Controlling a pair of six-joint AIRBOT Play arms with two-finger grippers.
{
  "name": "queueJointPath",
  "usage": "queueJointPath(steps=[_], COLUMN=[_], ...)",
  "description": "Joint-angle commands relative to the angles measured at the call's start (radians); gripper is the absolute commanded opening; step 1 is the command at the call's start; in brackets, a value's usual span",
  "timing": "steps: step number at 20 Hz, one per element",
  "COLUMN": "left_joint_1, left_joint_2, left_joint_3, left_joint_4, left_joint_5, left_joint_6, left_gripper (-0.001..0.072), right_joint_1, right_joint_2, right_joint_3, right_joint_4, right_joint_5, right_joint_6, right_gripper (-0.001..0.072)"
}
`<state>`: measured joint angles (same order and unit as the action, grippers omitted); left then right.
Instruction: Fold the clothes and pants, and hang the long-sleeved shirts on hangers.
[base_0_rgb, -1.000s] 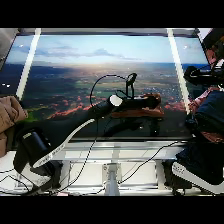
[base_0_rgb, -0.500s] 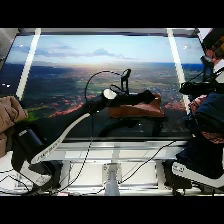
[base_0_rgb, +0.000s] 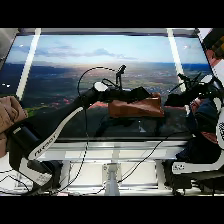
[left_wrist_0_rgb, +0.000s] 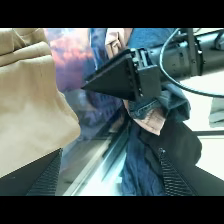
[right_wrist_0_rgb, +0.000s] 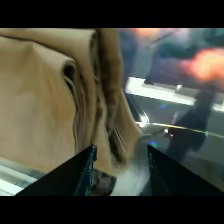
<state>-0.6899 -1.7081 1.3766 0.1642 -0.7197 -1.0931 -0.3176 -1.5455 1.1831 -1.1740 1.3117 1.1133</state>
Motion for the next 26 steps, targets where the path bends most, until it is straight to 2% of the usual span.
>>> queueJointPath(steps=[1,2,5,8,15,22,26], left_joint_1=[0.006,0.006,0.006,0.006,0.006,0.006,0.006], left_joint_2=[0.001,0.001,0.001,0.001,0.001,0.000,0.000], left_joint_3=[0.001,0.001,0.001,0.001,0.001,0.001,0.001], left_joint_4=[-0.001,-0.001,-0.001,-0.001,-0.001,0.000,-0.001], left_joint_5=[-0.019,-0.018,-0.018,-0.019,-0.019,-0.019,-0.018], left_joint_6=[0.000,0.000,0.000,0.000,0.000,0.000,0.000], left_gripper=[0.0706,0.0706,0.0706,0.0706,0.0706,0.0705,0.0706], right_joint_1=[0.000,0.000,0.000,-0.004,-0.032,-0.031,-0.031], right_joint_2=[-0.025,-0.026,-0.026,-0.029,-0.153,-0.209,-0.208], right_joint_3=[0.016,0.031,0.118,0.160,0.155,0.150,0.151], right_joint_4=[0.073,0.089,0.153,0.082,0.108,0.209,0.206], right_joint_5=[-0.039,-0.030,0.024,0.043,0.221,0.175,0.089], right_joint_6=[-0.019,-0.003,0.006,0.092,0.105,-0.027,-0.031], right_gripper=[0.0464,0.0502,0.0508,0.0555,0.0593,0.0593,0.0610])
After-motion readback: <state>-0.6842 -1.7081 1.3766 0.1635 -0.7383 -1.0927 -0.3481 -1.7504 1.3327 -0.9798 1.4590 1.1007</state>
